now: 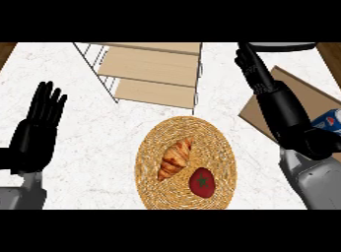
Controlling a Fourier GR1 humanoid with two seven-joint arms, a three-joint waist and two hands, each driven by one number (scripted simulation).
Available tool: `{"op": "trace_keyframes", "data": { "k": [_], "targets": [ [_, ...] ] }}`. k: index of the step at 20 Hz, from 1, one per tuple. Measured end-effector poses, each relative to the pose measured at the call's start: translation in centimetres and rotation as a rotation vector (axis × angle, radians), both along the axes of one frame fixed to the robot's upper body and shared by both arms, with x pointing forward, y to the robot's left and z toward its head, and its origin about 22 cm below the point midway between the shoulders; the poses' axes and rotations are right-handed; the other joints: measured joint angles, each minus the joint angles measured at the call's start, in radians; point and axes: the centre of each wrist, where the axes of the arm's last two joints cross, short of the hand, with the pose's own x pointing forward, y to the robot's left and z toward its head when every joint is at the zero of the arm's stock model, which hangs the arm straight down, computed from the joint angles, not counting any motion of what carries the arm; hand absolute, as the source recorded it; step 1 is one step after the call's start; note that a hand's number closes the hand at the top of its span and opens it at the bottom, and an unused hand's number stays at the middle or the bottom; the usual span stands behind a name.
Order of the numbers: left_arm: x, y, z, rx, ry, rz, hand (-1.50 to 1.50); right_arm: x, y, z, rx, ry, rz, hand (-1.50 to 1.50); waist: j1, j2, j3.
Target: Pick the croissant from the placemat and place it in the tiered shelf
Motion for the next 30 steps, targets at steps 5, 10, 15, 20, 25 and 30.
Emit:
{"op": "trace_keyframes", "data": {
  "k": [5, 10, 15, 20, 25, 30],
  "targets": [
    [0.7, 0.5, 0.8, 0.114, 0.022, 0.035, 0.0, 1.4, 2.8, -3.5, -0.089, 0.17, -0.188, 1.5, 0.041, -0.003, -0.02],
    [0.5, 0.8, 0.7, 0.185, 0.077, 0.076, 0.0, 1.9, 3.9, -7.8, -0.123, 0.334, -0.538, -1.5, 0.04, -0.007, -0.027],
    [-0.1, -0.5, 1.0, 0.212, 0.118, 0.095, 0.0, 1.4, 9.5, -7.3, -0.11, 0.381, -0.607, -1.5, 0.037, -0.009, -0.024],
    [-0.8, -0.7, 1.0, 0.224, 0.136, 0.103, 0.0, 1.3, 12.4, -5.2, -0.314, 0.5, -0.517, -1.5, 0.029, -0.013, -0.024],
    [-0.6, -1.3, 1.3, 0.234, 0.134, 0.094, 0.0, 1.4, 14.8, -2.8, -0.54, 0.571, -0.451, -1.5, 0.037, -0.026, -0.024],
    [-0.3, -1.8, 1.6, 0.238, 0.127, 0.075, 0.0, 2.3, 16.2, -2.1, -0.794, 0.556, -0.458, -1.5, 0.051, -0.036, -0.026]
  ]
}}
